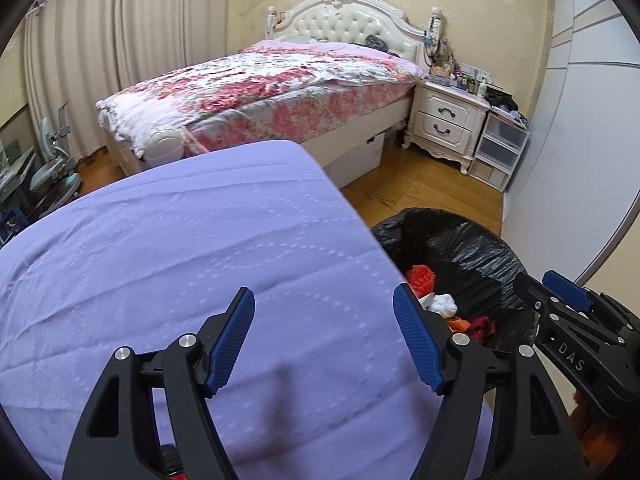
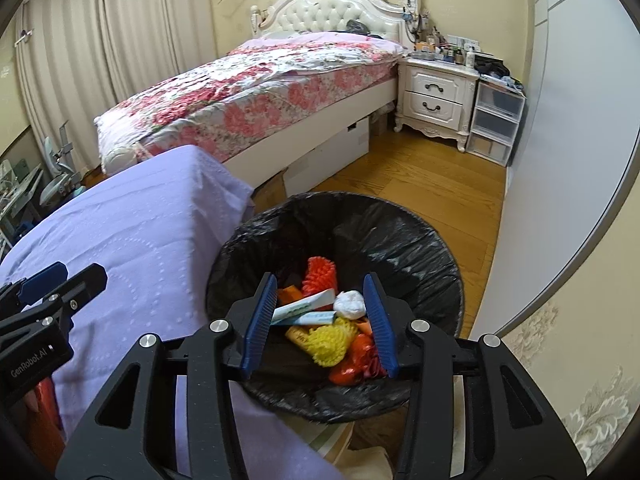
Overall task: Collect trash
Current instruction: 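Open both tools over the bin, dropping the ribbon and tube, then move both open tools back to the blue packet and red bottle, then grasp the red bottle with the right tool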
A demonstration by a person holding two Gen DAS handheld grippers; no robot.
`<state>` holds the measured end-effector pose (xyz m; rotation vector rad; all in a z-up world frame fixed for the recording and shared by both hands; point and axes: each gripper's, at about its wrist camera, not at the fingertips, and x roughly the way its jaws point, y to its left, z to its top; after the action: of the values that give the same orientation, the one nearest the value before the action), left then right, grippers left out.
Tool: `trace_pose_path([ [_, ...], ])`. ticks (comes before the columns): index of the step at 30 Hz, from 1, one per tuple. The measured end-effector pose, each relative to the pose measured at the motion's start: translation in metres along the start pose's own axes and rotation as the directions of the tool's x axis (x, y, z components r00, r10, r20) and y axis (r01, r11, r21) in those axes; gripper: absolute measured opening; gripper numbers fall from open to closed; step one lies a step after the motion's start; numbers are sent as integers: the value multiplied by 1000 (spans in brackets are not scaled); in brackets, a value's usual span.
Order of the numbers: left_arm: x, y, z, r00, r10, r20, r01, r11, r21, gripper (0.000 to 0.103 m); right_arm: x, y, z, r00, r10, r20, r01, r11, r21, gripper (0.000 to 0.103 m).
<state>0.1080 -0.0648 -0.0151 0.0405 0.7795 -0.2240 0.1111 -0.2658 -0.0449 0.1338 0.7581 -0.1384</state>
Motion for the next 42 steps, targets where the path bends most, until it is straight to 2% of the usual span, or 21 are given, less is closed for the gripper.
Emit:
trace_pose_path([
  [14,-54,87,-48,993,121,-1,-121,986,-118,70,-43,80,-31,988,156,-18,-157,977,-143,45],
  [29,-82,163,-98,973,225,-53,-231,941,-246,70,-68,178,-71,951,292,-104,-309,894,-323,45],
  [36,-84,182,-108,971,229,-69,-239,926,-293,70,-65,208,-87,937,309,-162,-349,858,-378,45],
  [38,-83,182,-108,972,226,-67,-236,926,-294,70,-63,213,-90,935,308,-177,-354,853,-383,43],
  [40,-82,180,-107,973,224,-65,-233,929,-287,70,-58,217,-92,933,304,-192,-357,850,-388,31],
  [42,-80,178,-106,974,219,-65,-228,932,-282,70,-55,217,-94,932,300,-202,-358,849,-389,26],
])
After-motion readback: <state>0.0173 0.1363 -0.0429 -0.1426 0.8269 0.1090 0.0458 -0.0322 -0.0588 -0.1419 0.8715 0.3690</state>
